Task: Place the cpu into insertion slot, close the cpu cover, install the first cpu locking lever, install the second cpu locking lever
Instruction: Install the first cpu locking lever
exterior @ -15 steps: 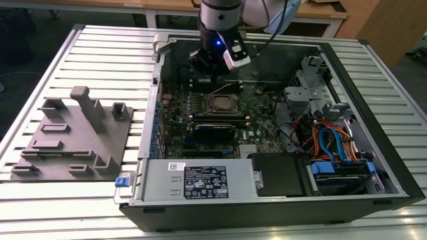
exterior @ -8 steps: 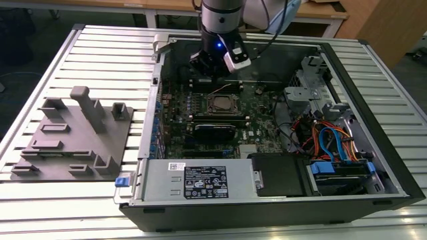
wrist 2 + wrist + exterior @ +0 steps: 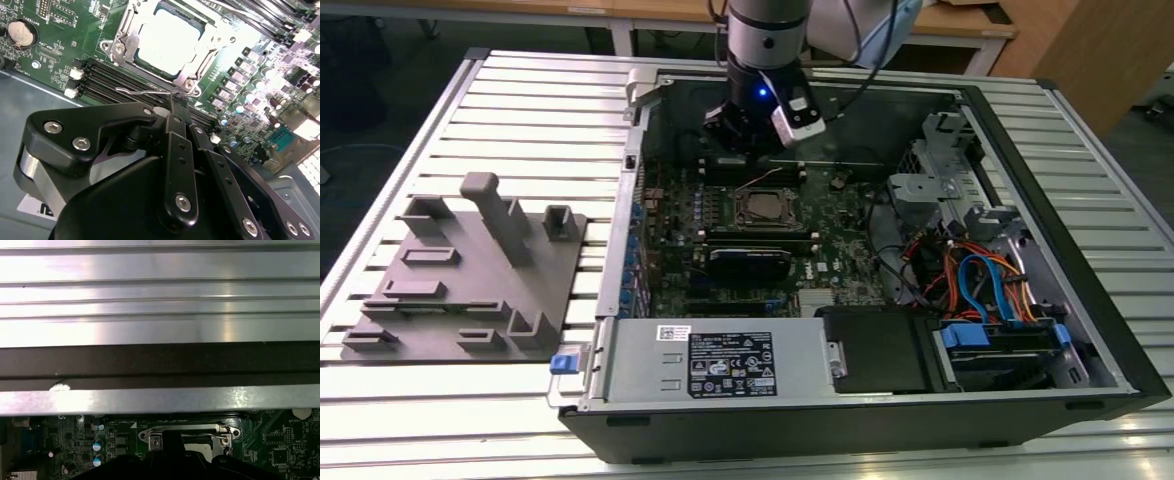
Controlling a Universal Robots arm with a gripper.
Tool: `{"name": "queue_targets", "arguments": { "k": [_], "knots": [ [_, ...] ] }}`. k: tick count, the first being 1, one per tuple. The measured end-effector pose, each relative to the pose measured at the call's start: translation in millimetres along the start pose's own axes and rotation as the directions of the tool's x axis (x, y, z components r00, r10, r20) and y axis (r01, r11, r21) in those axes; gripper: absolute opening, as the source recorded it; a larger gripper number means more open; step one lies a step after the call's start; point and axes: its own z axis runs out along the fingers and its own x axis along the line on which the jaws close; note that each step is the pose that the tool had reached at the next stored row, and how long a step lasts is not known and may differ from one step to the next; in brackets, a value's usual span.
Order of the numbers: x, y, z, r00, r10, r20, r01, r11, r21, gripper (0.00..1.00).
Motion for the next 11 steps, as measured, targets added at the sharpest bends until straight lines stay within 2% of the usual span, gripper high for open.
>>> {"name": "queue_targets", "arguments": {
  "k": [11],
  "knots": [
    [-5.1, 2.5, 4.2, 1.0, 0.0, -0.0005, 0.0, 1.0, -0.0001, 0.11]
  ]
}}
